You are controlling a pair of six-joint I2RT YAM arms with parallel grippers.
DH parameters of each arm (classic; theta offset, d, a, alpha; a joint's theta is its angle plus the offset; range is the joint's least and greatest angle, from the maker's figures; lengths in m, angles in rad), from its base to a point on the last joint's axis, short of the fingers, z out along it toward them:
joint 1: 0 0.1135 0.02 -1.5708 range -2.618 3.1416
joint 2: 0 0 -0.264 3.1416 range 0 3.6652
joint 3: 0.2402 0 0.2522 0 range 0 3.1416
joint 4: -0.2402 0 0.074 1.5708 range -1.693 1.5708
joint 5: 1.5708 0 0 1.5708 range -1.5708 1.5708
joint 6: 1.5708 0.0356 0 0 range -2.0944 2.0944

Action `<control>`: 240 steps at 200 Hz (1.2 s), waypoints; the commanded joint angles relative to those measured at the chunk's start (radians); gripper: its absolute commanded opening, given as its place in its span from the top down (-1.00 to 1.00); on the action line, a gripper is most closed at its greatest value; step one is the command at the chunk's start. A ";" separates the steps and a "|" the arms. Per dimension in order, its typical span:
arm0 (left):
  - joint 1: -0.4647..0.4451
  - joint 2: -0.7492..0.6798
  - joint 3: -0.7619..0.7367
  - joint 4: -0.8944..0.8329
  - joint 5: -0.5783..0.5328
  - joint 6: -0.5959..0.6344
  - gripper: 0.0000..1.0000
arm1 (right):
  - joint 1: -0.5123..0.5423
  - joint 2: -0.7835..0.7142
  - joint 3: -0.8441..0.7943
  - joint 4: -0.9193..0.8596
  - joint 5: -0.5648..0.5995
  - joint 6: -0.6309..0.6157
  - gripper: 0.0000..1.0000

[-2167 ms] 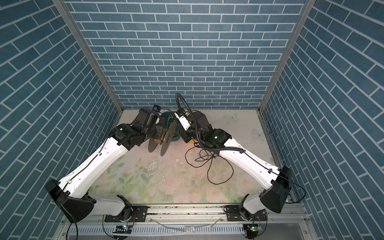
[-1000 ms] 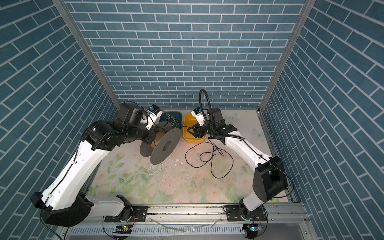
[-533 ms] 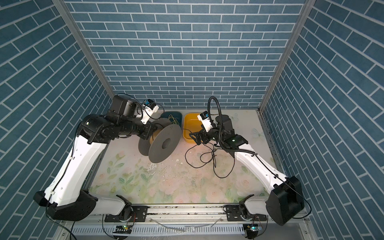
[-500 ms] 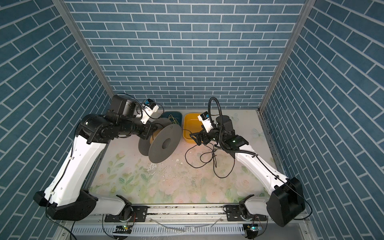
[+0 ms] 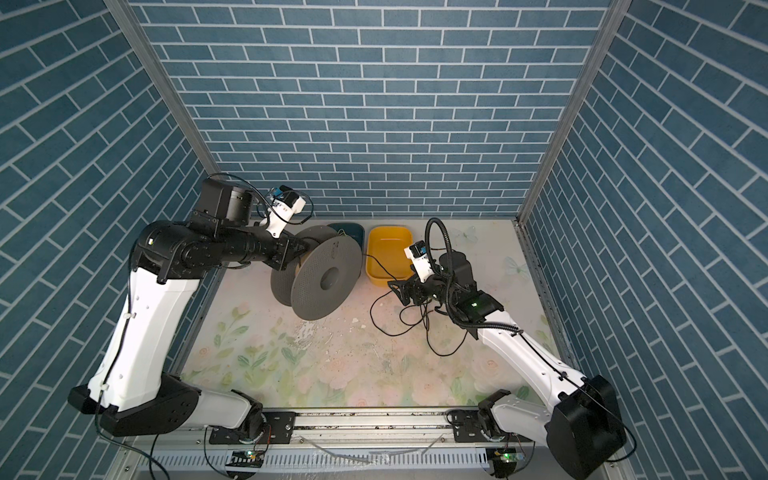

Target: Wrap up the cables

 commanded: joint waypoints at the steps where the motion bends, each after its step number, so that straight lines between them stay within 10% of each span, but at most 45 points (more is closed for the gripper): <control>1: 0.013 -0.004 0.030 0.037 0.053 -0.028 1.00 | 0.003 0.026 -0.040 0.055 0.008 -0.034 -0.77; 64: 0.036 -0.013 -0.014 0.094 0.095 -0.070 1.00 | 0.003 0.092 -0.097 0.181 0.051 -0.033 -0.65; 134: 0.088 -0.031 -0.053 0.123 0.137 -0.082 1.00 | 0.004 0.147 -0.100 0.210 0.038 -0.033 0.01; 240: 0.142 -0.048 -0.100 0.145 0.174 -0.098 1.00 | 0.003 0.130 -0.126 0.221 0.027 -0.033 0.11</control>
